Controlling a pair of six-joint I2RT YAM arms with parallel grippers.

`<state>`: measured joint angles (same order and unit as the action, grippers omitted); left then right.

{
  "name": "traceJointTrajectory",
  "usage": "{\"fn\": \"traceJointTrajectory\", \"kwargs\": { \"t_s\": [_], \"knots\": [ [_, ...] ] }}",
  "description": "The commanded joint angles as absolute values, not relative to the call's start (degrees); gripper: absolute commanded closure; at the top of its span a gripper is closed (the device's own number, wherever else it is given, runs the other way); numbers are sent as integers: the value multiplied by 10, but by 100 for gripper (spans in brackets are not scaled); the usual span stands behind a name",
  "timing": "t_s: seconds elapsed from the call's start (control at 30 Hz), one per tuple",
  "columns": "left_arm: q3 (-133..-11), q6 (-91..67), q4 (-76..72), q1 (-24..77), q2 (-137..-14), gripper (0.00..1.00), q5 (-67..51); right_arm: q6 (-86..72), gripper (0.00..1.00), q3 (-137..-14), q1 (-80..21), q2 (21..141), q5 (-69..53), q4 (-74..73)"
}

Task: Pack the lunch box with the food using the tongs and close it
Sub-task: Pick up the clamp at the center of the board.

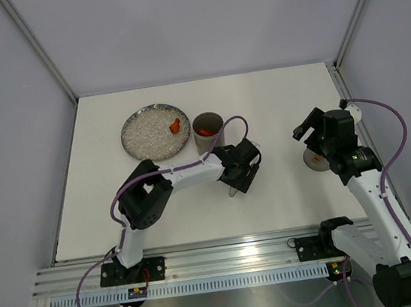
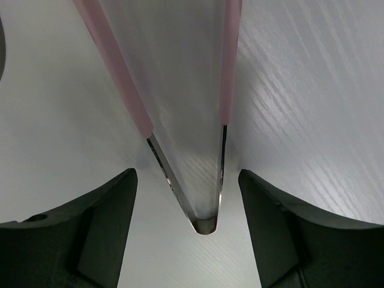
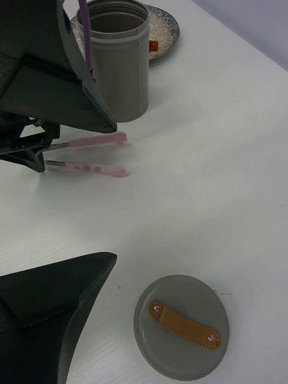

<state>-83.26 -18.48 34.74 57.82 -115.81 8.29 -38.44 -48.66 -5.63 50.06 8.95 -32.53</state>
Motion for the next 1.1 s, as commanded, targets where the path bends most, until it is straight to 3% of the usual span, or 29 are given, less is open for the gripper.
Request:
{"fn": "traceJointTrajectory", "kwargs": {
  "t_s": [0.0, 0.57, 0.73, 0.9, 1.07],
  "knots": [
    [-859, -195, 325, 582, -1176, 29, 107, -388, 11, -488, -54, 492, 87, -313],
    [-879, -205, 317, 582, -1209, 54, 105, -385, 11, -494, -53, 490, 86, -317],
    [-867, -210, 316, 582, -1201, 52, 103, -386, 11, -495, -53, 490, 83, -316],
    [-869, -239, 328, 582, -1194, 32, 101, -386, 11, -497, -53, 489, 83, -318],
    [-867, -293, 330, 582, -1198, 37, 101, -385, 11, -497, -53, 490, 83, -317]
  ]
}}
